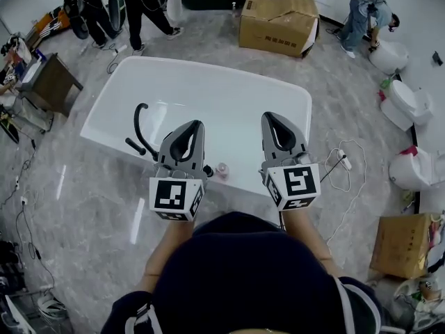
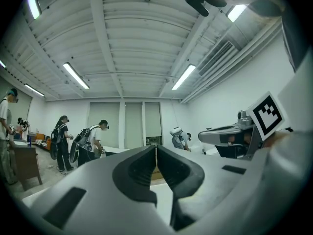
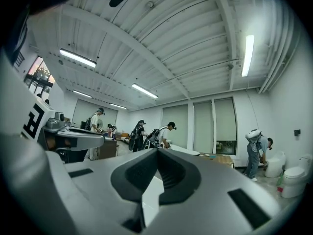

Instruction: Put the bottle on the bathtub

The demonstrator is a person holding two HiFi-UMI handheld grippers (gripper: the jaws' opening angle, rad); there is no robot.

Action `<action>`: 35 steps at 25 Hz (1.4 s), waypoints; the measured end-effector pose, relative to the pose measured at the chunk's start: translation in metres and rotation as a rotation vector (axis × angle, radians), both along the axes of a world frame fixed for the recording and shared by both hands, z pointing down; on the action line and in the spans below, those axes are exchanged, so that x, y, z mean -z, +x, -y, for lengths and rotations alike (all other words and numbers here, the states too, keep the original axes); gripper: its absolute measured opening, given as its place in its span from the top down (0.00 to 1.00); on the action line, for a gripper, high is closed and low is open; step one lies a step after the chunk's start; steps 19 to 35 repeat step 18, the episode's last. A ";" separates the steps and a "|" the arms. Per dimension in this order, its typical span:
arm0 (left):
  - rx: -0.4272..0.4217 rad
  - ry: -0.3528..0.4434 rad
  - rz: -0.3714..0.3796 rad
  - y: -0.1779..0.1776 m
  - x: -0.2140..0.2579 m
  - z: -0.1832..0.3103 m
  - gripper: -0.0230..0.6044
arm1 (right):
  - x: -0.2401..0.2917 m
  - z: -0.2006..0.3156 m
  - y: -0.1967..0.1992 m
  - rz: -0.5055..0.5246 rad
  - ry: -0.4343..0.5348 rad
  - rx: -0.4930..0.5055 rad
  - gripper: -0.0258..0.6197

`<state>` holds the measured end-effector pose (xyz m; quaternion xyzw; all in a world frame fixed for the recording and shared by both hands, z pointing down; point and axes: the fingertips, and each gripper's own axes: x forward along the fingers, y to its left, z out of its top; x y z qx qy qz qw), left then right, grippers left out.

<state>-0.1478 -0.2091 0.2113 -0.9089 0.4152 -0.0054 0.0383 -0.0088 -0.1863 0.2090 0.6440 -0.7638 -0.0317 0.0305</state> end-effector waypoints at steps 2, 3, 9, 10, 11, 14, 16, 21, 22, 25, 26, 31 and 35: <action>-0.004 0.001 -0.002 0.004 -0.001 -0.003 0.91 | -0.002 -0.002 0.002 0.005 -0.003 0.008 0.92; -0.006 0.003 -0.003 0.005 -0.001 -0.004 0.91 | -0.003 -0.002 0.004 0.007 -0.004 0.011 0.92; 0.006 0.015 -0.003 0.013 0.001 -0.010 0.91 | -0.008 -0.007 0.012 0.010 -0.011 0.030 0.92; 0.010 0.016 -0.002 0.015 0.001 -0.012 0.91 | -0.008 -0.008 0.014 0.011 -0.011 0.034 0.92; 0.014 0.017 -0.002 0.017 0.000 -0.013 0.91 | -0.008 -0.009 0.017 0.013 -0.011 0.039 0.92; 0.025 0.013 -0.001 0.023 -0.005 -0.020 0.91 | -0.011 -0.013 0.022 0.013 -0.011 0.053 0.92; 0.031 0.009 0.000 0.026 -0.009 -0.024 0.91 | -0.014 -0.016 0.025 0.017 -0.011 0.059 0.92; 0.035 0.006 0.001 0.029 -0.014 -0.028 0.91 | -0.018 -0.018 0.029 0.023 -0.009 0.063 0.92; 0.035 0.006 0.001 0.029 -0.014 -0.028 0.91 | -0.018 -0.018 0.029 0.023 -0.009 0.063 0.92; 0.035 0.006 0.001 0.029 -0.014 -0.028 0.91 | -0.018 -0.018 0.029 0.023 -0.009 0.063 0.92; 0.035 0.006 0.001 0.029 -0.014 -0.028 0.91 | -0.018 -0.018 0.029 0.023 -0.009 0.063 0.92; 0.035 0.006 0.001 0.029 -0.014 -0.028 0.91 | -0.018 -0.018 0.029 0.023 -0.009 0.063 0.92; 0.035 0.006 0.001 0.029 -0.014 -0.028 0.91 | -0.018 -0.018 0.029 0.023 -0.009 0.063 0.92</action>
